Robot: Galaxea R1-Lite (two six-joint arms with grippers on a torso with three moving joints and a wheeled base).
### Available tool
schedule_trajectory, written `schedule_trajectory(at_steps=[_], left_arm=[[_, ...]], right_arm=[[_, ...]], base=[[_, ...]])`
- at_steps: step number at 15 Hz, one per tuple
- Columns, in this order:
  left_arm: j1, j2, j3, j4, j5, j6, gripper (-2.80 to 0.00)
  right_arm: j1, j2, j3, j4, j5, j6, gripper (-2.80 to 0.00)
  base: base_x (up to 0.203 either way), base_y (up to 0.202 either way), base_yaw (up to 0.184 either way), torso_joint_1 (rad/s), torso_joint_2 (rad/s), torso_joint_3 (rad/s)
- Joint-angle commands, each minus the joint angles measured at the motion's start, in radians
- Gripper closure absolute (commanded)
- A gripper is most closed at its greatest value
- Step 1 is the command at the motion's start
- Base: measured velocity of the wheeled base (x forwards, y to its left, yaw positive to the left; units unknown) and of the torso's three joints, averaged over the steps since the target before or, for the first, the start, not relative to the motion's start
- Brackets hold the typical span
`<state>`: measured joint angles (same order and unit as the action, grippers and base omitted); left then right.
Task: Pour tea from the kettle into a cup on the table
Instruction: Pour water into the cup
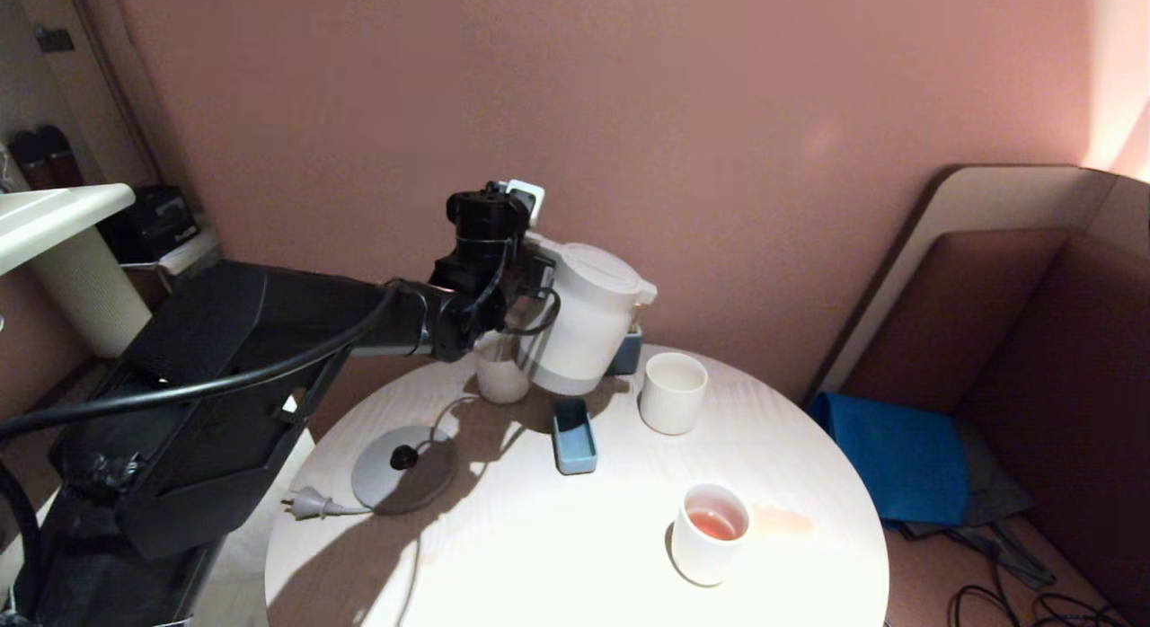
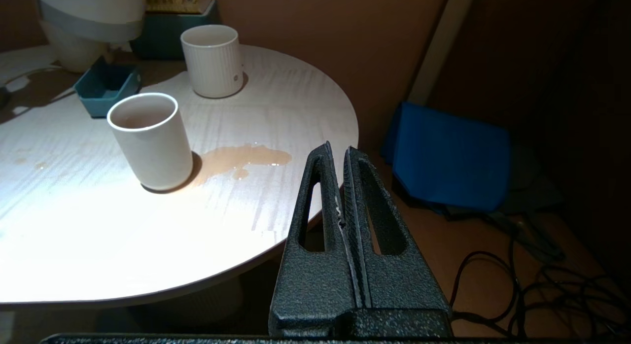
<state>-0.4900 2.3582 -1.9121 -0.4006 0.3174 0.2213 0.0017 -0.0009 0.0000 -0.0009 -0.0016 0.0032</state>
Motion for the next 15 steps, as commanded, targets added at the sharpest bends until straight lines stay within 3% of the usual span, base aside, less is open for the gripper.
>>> schedule_trajectory(at_steps=[1,4,9,15], left_arm=[[0.003,0.019,-0.004,-0.008,0.000,0.030,0.00],[0.004,0.018,-0.007,-0.007,0.000,0.046,0.00],[0.002,0.016,-0.016,-0.015,0.000,0.175,0.00],[-0.009,0.010,-0.016,-0.008,-0.007,0.214,0.00]], right_arm=[[0.001,0.001,0.000,-0.001,0.000,0.000,0.00],[0.000,0.001,0.000,-0.001,0.000,0.000,0.00],[0.001,0.001,0.000,-0.001,0.000,0.000,0.00],[0.001,0.001,0.000,0.001,0.000,0.000,0.00]], base=[[0.000,0.000,0.000,0.000,0.00,0.000],[0.000,0.000,0.000,0.000,0.00,0.000],[0.000,0.000,0.000,0.000,0.00,0.000],[0.000,0.000,0.000,0.000,0.00,0.000]])
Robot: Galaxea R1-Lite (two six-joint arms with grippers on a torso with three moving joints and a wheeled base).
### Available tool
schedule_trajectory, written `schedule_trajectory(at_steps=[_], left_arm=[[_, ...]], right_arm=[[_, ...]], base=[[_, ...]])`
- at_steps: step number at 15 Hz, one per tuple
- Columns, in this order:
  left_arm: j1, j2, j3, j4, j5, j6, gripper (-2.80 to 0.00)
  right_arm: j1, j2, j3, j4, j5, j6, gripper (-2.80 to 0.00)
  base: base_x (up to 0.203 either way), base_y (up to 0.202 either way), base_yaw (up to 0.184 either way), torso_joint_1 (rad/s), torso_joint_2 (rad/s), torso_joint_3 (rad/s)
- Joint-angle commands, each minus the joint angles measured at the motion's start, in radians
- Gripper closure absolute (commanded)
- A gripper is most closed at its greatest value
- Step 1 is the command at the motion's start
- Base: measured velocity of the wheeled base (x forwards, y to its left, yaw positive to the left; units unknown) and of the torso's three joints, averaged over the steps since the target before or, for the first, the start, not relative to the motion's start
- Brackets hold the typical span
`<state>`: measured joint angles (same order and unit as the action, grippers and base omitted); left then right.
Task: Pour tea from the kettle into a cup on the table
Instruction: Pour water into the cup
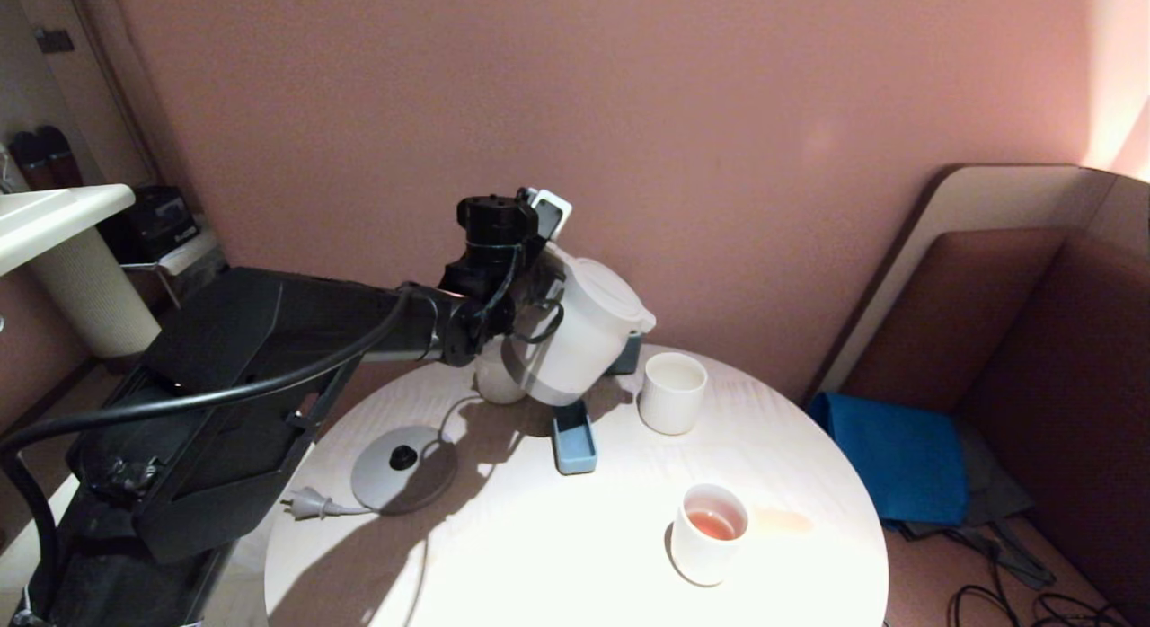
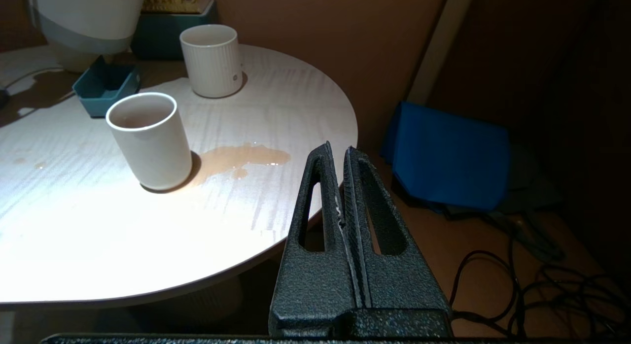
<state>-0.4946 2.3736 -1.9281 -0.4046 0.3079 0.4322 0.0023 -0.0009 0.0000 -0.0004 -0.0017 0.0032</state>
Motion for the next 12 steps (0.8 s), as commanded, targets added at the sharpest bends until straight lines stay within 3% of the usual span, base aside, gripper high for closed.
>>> schedule_trajectory(at_steps=[1,9,12], left_arm=[[-0.005,-0.001,0.000,-0.006,0.004,0.012,0.00],[-0.005,-0.001,-0.006,-0.013,0.002,0.019,0.00],[-0.005,-0.025,-0.005,-0.003,0.002,-0.079,0.00]], right_arm=[[0.001,0.001,0.000,-0.001,0.000,0.000,0.00],[-0.001,0.001,0.000,-0.001,0.000,0.000,0.00],[0.000,0.001,0.000,-0.001,0.000,0.000,0.00]], base=[[0.000,0.000,0.000,0.000,0.00,0.000],[0.000,0.000,0.000,0.000,0.00,0.000],[0.000,0.000,0.000,0.000,0.00,0.000]])
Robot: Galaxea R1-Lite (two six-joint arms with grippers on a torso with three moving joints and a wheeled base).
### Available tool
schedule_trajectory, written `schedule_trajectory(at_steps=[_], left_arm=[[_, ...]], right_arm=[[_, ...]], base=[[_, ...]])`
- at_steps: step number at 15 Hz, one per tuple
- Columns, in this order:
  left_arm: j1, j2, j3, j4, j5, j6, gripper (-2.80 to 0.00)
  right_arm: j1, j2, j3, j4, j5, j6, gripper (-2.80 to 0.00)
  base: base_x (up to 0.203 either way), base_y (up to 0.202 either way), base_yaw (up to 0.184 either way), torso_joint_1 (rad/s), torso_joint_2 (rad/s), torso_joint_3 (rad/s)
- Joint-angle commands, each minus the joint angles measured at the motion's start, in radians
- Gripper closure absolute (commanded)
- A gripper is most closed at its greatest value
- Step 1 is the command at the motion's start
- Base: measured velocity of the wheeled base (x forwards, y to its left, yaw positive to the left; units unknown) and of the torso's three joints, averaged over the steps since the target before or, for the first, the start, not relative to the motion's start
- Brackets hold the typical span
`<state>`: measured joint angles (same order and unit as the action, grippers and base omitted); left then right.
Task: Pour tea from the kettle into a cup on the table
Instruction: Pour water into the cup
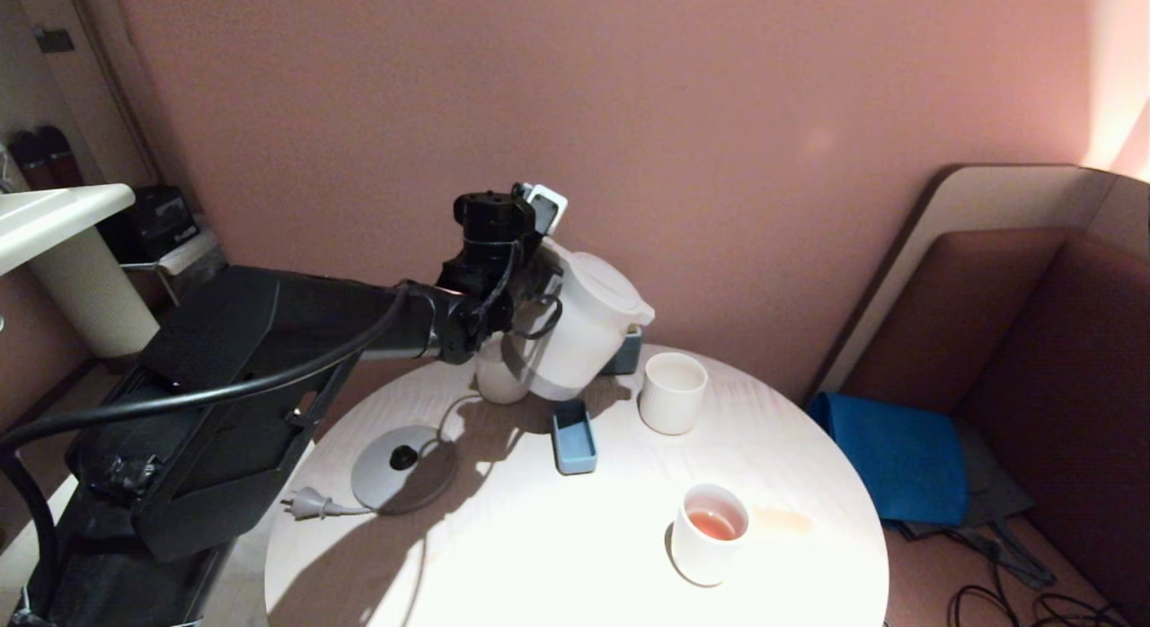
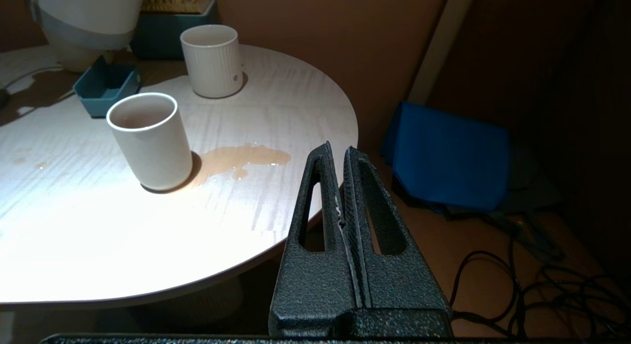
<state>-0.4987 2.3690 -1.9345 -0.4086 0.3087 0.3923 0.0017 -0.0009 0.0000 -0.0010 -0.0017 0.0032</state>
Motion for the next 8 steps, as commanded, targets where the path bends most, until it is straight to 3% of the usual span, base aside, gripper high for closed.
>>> schedule_trajectory(at_steps=[1,4,6,8], left_arm=[[0.000,-0.034,0.003,0.010,0.000,-0.095,0.00],[0.017,-0.082,0.027,0.051,0.000,-0.251,0.00],[0.042,-0.105,0.081,0.053,-0.004,-0.284,0.00],[0.064,-0.159,0.182,0.049,-0.056,-0.326,0.00]], right_arm=[[0.001,0.001,0.000,0.000,0.001,0.000,0.00],[0.000,0.001,0.000,-0.001,0.002,-0.002,0.00],[0.000,0.001,0.000,0.000,0.002,0.000,0.00],[0.000,0.001,0.000,0.001,0.000,0.000,0.00]], base=[[0.000,0.000,0.000,0.000,0.00,0.000],[0.000,0.000,0.000,0.000,0.00,0.000],[0.000,0.000,0.000,0.000,0.00,0.000],[0.000,0.000,0.000,0.000,0.00,0.000]])
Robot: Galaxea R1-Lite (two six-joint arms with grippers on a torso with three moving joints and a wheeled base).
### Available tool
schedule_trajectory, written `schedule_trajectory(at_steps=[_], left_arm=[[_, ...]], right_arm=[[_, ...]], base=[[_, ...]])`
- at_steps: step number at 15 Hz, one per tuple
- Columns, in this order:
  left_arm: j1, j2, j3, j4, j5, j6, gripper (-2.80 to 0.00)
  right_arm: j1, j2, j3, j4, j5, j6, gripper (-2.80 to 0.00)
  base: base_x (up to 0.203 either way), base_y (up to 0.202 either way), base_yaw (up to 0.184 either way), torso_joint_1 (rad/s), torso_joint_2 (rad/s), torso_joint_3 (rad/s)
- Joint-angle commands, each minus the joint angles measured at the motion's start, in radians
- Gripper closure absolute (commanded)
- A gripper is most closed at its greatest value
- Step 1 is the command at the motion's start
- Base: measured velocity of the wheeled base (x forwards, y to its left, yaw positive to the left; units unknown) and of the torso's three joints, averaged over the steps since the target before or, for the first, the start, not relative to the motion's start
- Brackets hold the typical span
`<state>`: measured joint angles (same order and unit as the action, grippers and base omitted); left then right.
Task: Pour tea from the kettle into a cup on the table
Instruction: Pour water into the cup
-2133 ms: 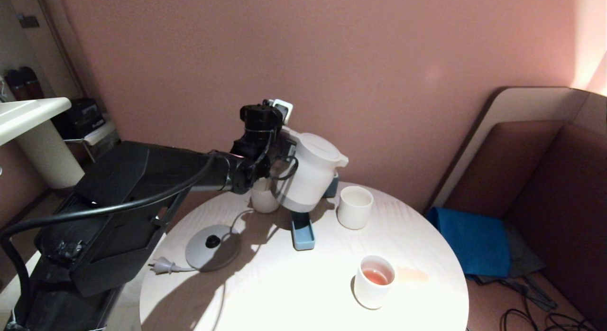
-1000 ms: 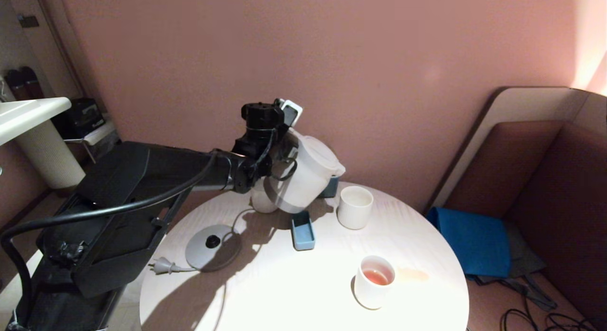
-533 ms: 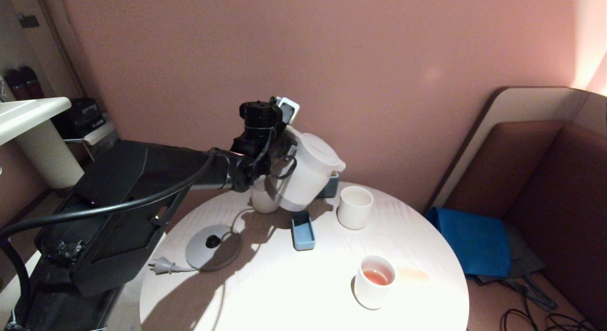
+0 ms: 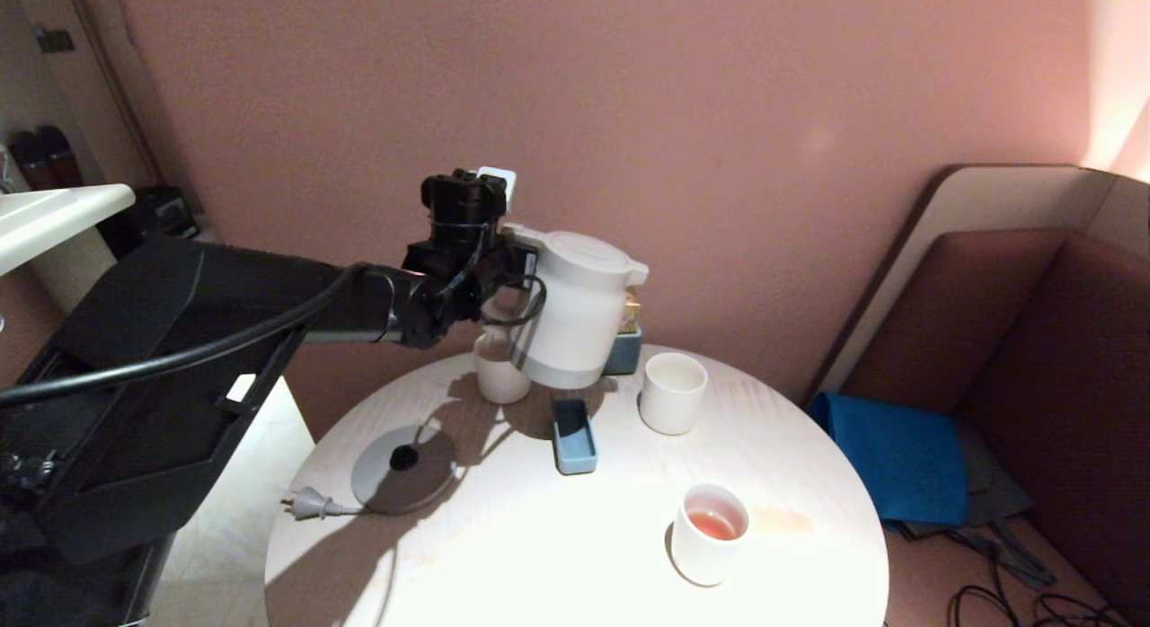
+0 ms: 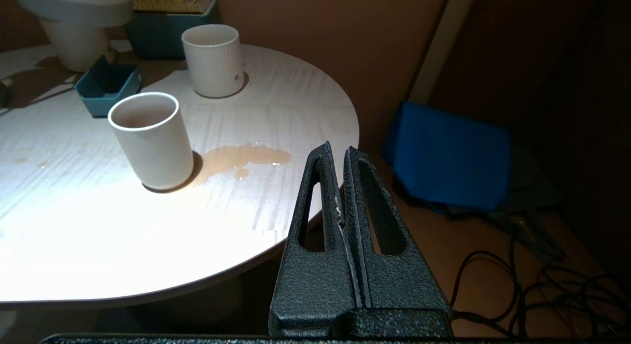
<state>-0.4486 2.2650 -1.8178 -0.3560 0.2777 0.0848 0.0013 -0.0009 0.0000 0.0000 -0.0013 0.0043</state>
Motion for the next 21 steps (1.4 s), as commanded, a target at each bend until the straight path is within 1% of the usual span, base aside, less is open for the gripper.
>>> schedule_trajectory(at_steps=[1,2,4,6,7,8,10,12,14,16,19,21], left_arm=[[0.025,-0.092,0.127,-0.006,-0.062,-0.047,0.00],[0.040,-0.130,0.200,-0.008,-0.091,-0.074,0.00],[0.063,-0.171,0.304,-0.043,-0.109,-0.092,0.00],[0.085,-0.200,0.427,-0.175,-0.123,-0.098,0.00],[0.091,-0.213,0.475,-0.216,-0.127,-0.099,0.00],[0.096,-0.228,0.520,-0.240,-0.129,-0.102,0.00],[0.101,-0.272,0.598,-0.268,-0.140,-0.142,0.00],[0.113,-0.299,0.666,-0.302,-0.156,-0.160,0.00],[0.123,-0.308,0.718,-0.357,-0.159,-0.167,0.00],[0.125,-0.321,0.778,-0.398,-0.163,-0.178,0.00],[0.125,-0.326,0.805,-0.430,-0.164,-0.184,0.00],[0.130,-0.339,0.812,-0.429,-0.164,-0.197,0.00]], right_arm=[[0.000,0.001,0.000,0.000,0.000,-0.001,0.00],[0.002,0.001,0.000,0.000,0.000,-0.001,0.00],[0.002,0.001,0.000,0.000,0.000,-0.001,0.00],[0.001,0.001,0.000,0.000,0.001,-0.003,0.00],[0.000,0.001,0.000,-0.002,0.003,-0.006,0.00],[0.000,0.001,0.000,-0.002,0.004,-0.010,0.00],[0.000,0.001,-0.010,-0.015,0.008,-0.016,0.00],[0.001,0.001,-0.067,-0.010,0.034,-0.008,0.00],[0.001,0.007,-0.123,0.033,0.061,-0.007,0.00],[0.002,0.036,-0.192,0.063,0.068,-0.006,0.00],[0.002,0.143,-0.282,0.074,0.071,-0.002,0.00],[0.003,0.261,-0.360,0.073,0.077,0.018,0.00]], base=[[0.000,0.000,0.000,0.000,0.00,0.000],[0.000,0.000,0.000,0.000,0.00,0.000],[0.000,0.000,0.000,0.000,0.00,0.000],[0.000,0.000,0.000,0.000,0.00,0.000],[0.000,0.000,0.000,0.000,0.00,0.000],[0.000,0.000,0.000,0.000,0.00,0.000],[0.000,0.000,0.000,0.000,0.00,0.000],[0.000,0.000,0.000,0.000,0.00,0.000],[0.000,0.000,0.000,0.000,0.00,0.000],[0.000,0.000,0.000,0.000,0.00,0.000],[0.000,0.000,0.000,0.000,0.00,0.000],[0.000,0.000,0.000,0.000,0.00,0.000]])
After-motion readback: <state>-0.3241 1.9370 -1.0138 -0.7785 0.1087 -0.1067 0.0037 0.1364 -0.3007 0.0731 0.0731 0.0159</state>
